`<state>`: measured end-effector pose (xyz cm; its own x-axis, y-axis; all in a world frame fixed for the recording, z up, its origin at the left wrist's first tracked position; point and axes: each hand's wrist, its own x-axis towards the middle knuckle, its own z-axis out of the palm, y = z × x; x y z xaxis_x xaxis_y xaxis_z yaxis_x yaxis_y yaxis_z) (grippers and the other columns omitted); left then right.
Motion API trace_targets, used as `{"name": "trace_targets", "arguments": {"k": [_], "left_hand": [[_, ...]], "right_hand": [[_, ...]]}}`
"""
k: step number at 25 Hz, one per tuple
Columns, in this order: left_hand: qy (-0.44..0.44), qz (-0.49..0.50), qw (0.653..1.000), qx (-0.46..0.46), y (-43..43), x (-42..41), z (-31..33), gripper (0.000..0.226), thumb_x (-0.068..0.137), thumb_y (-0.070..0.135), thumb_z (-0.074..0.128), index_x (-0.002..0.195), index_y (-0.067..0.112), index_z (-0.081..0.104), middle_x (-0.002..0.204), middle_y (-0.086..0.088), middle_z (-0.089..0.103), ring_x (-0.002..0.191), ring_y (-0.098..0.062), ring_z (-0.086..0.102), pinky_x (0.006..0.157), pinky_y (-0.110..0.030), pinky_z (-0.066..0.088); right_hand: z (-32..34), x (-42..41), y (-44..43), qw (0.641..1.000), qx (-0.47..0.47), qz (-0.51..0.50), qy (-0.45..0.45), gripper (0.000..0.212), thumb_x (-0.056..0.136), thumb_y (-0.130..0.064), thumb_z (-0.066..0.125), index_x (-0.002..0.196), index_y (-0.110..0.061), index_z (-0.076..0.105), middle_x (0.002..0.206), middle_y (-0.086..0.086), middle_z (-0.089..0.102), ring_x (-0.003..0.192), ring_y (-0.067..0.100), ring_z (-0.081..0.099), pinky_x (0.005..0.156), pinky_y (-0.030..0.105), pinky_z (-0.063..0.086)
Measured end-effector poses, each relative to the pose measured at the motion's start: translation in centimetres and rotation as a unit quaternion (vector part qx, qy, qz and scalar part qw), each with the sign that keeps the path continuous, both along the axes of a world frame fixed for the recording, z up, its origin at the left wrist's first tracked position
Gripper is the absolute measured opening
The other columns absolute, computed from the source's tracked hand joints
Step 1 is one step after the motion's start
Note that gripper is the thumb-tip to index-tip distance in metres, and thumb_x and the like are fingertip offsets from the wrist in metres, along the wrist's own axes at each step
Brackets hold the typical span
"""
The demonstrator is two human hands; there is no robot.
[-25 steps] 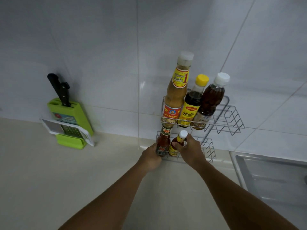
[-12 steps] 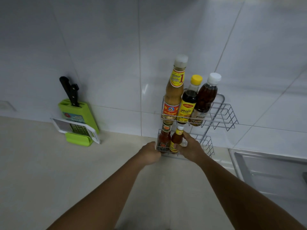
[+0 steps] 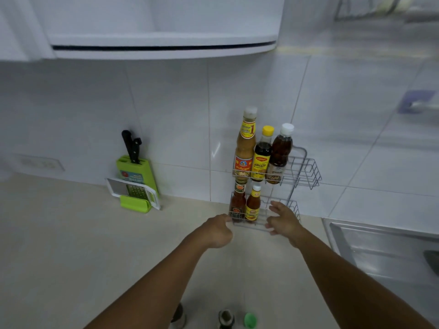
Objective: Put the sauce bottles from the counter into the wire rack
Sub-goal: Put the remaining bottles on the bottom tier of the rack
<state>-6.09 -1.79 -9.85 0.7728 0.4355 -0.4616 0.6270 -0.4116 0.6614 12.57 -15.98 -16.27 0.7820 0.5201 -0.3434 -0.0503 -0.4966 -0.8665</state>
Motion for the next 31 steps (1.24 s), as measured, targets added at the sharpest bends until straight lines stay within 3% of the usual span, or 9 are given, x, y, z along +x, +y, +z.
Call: {"name": "trace_targets", "arguments": {"k": [5,7,9,10,13,18,24,28,31], "left_hand": [[0.027,-0.043,0.999,-0.013,-2.9,-4.3,-1.6,0.071,0.093,0.0,0.046,0.157,0.019,0.024,0.161,-0.01,0.034,0.146,-0.025,0.038,0.114,-0.029,0.037],[0.054,-0.059,0.997,-0.012,-4.4,-6.7,-3.2,0.079,0.09,-0.002,0.049,0.159,0.022,0.018,0.164,-0.008,0.028,0.148,-0.025,0.034,0.114,-0.027,0.037],[0.07,-0.056,0.996,-0.008,-5.8,-9.0,-5.6,0.088,0.086,0.003,0.059,0.159,0.024,0.014,0.164,-0.008,0.027,0.145,-0.024,0.038,0.112,-0.028,0.039],[0.073,-0.049,0.996,-0.005,-6.3,-9.9,-6.9,0.094,0.082,0.007,0.065,0.159,0.024,0.014,0.162,-0.007,0.029,0.14,-0.024,0.044,0.11,-0.03,0.042],[0.086,-0.024,0.996,-0.028,-8.4,-12.3,-11.1,0.099,0.071,0.01,0.079,0.154,0.024,0.028,0.151,-0.007,0.045,0.127,-0.024,0.055,0.097,-0.028,0.051],[-0.059,0.108,0.989,-0.081,-10.7,-13.8,-16.1,0.047,0.071,0.025,0.083,0.111,0.034,0.06,0.114,-0.001,0.071,0.105,-0.021,0.066,0.09,-0.031,0.052],[-0.128,0.055,0.985,-0.1,-11.6,-13.9,-15.0,0.03,0.092,0.035,0.068,0.118,0.036,0.053,0.11,0.012,0.067,0.101,-0.004,0.062,0.081,-0.015,0.046],[-0.163,0.014,0.98,-0.111,-11.1,-12.6,-11.9,0.017,0.089,0.026,0.065,0.102,0.033,0.056,0.087,0.01,0.061,0.078,-0.006,0.057,0.07,-0.024,0.043],[-0.18,0.02,0.977,-0.11,-10.7,-11.4,-8.8,0.014,0.077,0.022,0.063,0.09,0.027,0.06,0.071,0.008,0.057,0.063,-0.009,0.052,0.063,-0.03,0.041]], "right_hand": [[-1.3,-4.7,-4.0,0.997,-0.003,0.008,-0.071,0.049,0.09,0.01,0.051,0.125,-0.02,0.063,0.122,0.012,0.065,0.082,0.025,0.068,0.058,0.026,0.052],[-3.6,-7.9,-6.2,0.985,-0.073,0.108,-0.118,0.047,0.086,0.01,0.054,0.116,-0.024,0.066,0.113,0.01,0.069,0.088,0.018,0.065,0.067,0.018,0.051],[-6.4,-11.5,-7.8,0.953,-0.16,0.226,-0.12,0.05,0.086,0.003,0.061,0.13,-0.021,0.062,0.12,0.003,0.062,0.105,0.012,0.06,0.076,0.003,0.043],[-7.8,-12.9,-8.1,0.937,-0.191,0.271,-0.109,0.056,0.087,-0.003,0.064,0.14,-0.019,0.057,0.129,0.003,0.058,0.117,0.015,0.057,0.086,0.004,0.043],[-11.5,-16.9,-8.9,0.905,-0.241,0.32,-0.143,0.066,0.088,-0.015,0.067,0.151,-0.023,0.046,0.149,0.002,0.045,0.138,0.026,0.044,0.111,0.035,0.043],[-13.6,-19.3,-10.0,0.932,-0.191,0.228,-0.205,0.036,0.09,-0.013,0.066,0.125,-0.021,0.065,0.123,0.004,0.054,0.113,0.025,0.059,0.093,0.034,0.051],[-6.3,-17.5,-9.8,0.979,0.018,0.164,-0.122,0.056,0.074,-0.003,0.08,0.122,-0.026,0.063,0.102,-0.007,0.063,0.062,0.003,0.054,0.066,0.018,0.049],[0.5,-15.1,-9.8,0.951,0.028,0.248,-0.181,0.043,0.076,0.0,0.085,0.113,-0.02,0.074,0.092,-0.011,0.066,0.068,0.001,0.057,0.065,0.018,0.05],[5.1,-14.0,-9.6,0.92,0.047,0.317,-0.225,0.038,0.079,0.002,0.083,0.112,-0.016,0.08,0.109,-0.003,0.071,0.096,0.011,0.069,0.075,0.023,0.06]]}}
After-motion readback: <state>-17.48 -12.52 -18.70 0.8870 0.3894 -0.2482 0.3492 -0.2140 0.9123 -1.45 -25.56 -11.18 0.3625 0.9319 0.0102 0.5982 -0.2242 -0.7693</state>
